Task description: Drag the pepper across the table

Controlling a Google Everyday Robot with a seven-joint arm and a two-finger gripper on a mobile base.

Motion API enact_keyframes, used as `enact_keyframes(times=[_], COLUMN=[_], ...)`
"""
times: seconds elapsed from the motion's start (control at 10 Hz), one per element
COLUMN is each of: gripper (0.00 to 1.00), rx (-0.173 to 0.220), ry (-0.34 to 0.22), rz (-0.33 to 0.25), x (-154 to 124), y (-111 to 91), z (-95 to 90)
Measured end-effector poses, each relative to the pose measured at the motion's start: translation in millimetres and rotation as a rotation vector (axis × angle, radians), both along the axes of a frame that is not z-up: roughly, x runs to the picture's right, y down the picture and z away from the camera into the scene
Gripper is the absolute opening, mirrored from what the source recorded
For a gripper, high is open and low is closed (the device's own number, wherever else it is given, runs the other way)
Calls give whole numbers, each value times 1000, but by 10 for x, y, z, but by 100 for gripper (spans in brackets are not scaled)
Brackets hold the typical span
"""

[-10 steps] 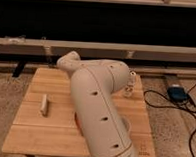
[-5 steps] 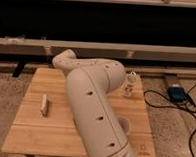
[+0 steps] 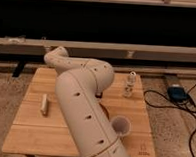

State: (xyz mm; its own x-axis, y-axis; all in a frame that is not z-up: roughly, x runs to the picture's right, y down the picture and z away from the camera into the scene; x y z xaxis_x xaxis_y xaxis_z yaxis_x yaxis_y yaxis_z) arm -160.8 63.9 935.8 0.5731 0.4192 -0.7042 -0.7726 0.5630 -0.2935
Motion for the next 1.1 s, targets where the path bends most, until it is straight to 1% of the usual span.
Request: enact_keyframes(times=[0.4,0.5,0.6,0.7,0.8,1.0,1.1], gripper=[0,0,0,3,10,33,42], rx=[23,29,33,36,37,28,23], ry=[-65,-89,-110,-125,-146,-205,-224], rz=[-24,-27,-23,-17,-9,21,32], x=[-439,-573,-667,-718,-804,-1017,-1058], y=[-176,-222,-269,-306,-344,-423,-453], z=[68,79,89,100,102,79,76])
